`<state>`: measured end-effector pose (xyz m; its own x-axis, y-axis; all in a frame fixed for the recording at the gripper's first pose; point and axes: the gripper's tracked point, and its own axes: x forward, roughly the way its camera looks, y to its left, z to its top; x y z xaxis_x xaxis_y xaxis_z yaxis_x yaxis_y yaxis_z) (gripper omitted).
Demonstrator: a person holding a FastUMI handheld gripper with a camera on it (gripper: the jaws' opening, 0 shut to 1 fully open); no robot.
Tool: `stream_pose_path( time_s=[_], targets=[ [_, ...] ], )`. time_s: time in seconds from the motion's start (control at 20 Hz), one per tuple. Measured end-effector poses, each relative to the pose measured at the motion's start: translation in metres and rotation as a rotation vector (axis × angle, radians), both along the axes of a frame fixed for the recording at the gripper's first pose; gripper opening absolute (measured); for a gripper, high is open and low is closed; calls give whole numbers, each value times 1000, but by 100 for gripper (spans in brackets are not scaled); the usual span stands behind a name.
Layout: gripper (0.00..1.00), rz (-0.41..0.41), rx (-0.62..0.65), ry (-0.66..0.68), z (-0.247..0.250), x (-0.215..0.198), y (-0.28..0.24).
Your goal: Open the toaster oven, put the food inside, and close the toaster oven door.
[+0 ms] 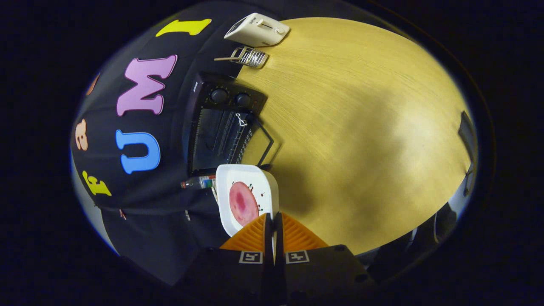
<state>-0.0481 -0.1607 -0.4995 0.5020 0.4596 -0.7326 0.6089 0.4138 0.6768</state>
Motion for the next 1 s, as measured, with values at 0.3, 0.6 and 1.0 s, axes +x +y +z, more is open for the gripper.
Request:
stream_pose_path(
  time_s=[0.3,0.6,1.0],
  targets=[
    [5,-250,0,-5,-20,64,70],
    [5,-457,-30,-36,-46,147,98],
    [5,-642,-19,-51,-73,227,96]
  ],
)
